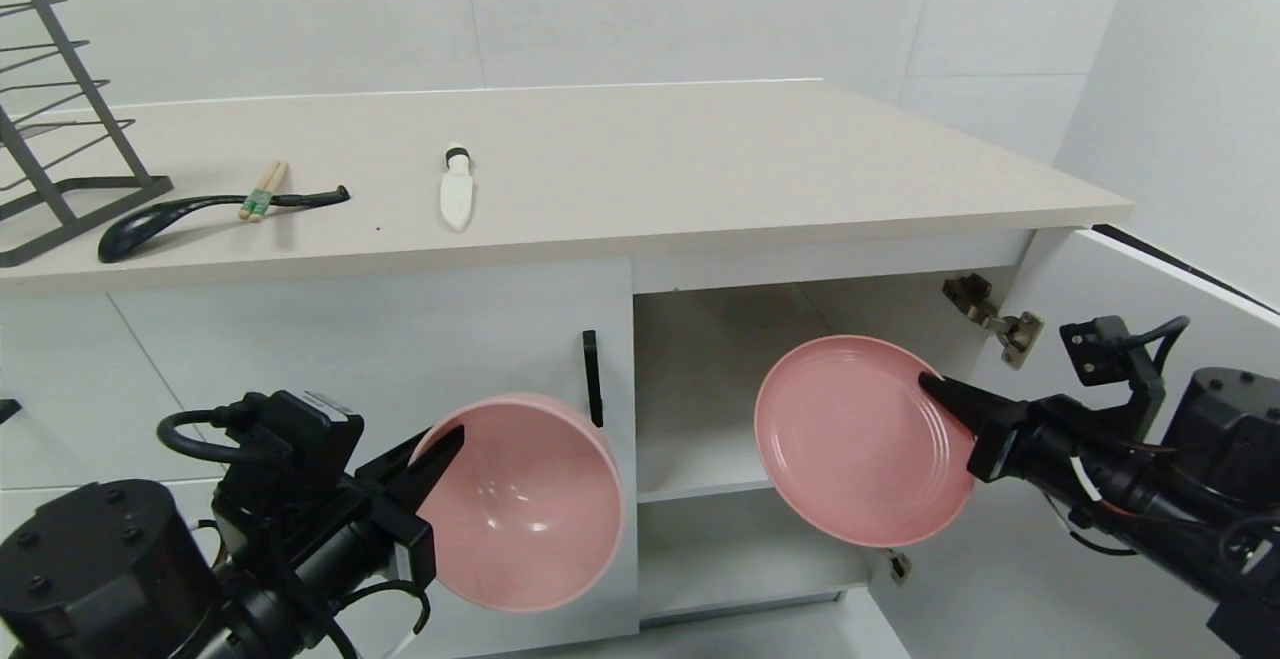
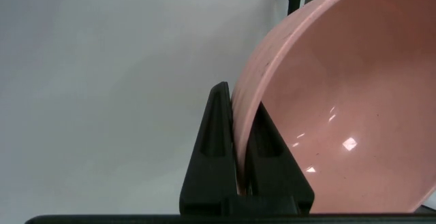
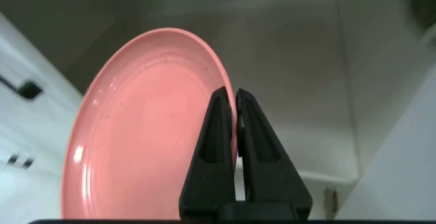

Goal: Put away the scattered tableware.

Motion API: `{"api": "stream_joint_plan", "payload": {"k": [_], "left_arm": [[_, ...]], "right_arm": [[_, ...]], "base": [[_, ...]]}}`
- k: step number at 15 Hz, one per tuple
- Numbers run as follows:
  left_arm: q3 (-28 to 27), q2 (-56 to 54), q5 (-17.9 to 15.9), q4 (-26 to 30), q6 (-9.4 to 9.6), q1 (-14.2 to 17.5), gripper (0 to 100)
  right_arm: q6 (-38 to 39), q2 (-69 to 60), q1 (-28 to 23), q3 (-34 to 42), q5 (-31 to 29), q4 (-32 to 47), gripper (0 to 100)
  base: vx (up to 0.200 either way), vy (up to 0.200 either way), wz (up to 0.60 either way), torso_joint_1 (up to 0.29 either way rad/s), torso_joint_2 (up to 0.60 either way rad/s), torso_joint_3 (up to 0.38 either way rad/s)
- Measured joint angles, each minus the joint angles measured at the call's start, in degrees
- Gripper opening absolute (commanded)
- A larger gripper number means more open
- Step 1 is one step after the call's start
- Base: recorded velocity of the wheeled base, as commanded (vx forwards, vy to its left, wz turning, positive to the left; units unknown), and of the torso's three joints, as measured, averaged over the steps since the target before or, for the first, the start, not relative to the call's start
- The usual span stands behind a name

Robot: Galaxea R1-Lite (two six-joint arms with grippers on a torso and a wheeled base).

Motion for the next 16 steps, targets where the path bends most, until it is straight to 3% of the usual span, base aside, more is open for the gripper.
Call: {"api": "stream_joint_plan", "payload": {"k": [9,12,16], "left_arm": [[0.02,-0.24,-0.02,0.0,-0.33,-0.11,0],[0.02,-0.74,-0.02,0.0,-0.24,-0.61,0],[0.02,-0.98,0.11,0.02,-0.3,-3.78,0]], "right_arm": [[0.11,9.65,3.43,0.85,0.0,-0.06,0],[0.16,16.24,4.08,-2.23,-0.02,-0.01,0],[0.13,23.8,4.19,-9.42,-0.05,-0.06,0]], "base": [[0.0,0.0,0.0,0.0,0.0,0.0],[0.0,0.0,0.0,0.0,0.0,0.0],[0.0,0.0,0.0,0.0,0.0,0.0]]}}
